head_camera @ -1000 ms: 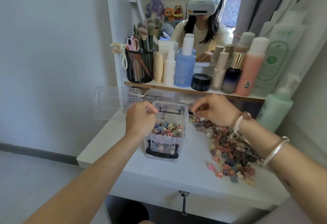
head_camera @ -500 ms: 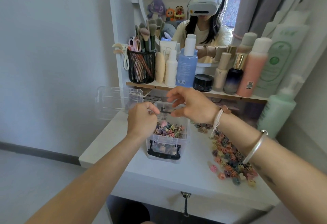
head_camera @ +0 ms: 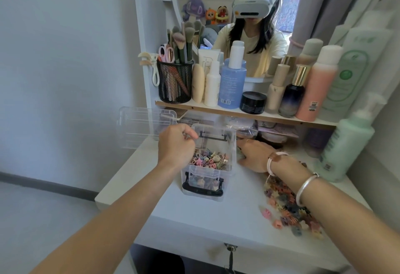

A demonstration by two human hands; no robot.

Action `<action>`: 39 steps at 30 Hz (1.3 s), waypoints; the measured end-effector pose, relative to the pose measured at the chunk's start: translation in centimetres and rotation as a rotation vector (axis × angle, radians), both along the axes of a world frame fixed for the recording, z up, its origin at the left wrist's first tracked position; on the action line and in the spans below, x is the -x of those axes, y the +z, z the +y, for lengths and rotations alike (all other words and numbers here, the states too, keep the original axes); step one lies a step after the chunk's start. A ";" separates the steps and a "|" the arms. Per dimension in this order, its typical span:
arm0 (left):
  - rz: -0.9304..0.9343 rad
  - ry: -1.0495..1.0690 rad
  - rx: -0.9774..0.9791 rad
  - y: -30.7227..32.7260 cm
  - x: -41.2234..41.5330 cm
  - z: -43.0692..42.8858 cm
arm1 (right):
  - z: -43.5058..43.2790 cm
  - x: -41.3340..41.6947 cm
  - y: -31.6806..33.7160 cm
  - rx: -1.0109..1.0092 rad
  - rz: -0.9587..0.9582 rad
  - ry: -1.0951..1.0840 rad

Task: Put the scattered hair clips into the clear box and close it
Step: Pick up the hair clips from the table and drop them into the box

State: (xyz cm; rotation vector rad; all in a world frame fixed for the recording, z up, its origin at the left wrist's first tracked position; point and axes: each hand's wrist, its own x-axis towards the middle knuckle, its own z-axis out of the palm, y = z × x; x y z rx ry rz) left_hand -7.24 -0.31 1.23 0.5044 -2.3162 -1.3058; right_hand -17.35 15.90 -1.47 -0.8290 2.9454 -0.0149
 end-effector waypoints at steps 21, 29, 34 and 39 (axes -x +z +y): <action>0.017 0.006 0.025 -0.4 0.3 0.0 | -0.9 -4.3 8.3 0.485 0.052 0.181; 0.025 0.008 0.032 -0.6 0.3 -0.1 | 1.0 -3.4 4.7 0.085 0.033 0.055; 0.034 -0.005 0.041 -0.7 0.3 -0.1 | 1.9 -3.0 1.4 -0.071 -0.061 0.092; 0.036 -0.007 0.048 -0.6 0.2 -0.1 | 1.3 -3.1 1.5 0.014 -0.025 0.152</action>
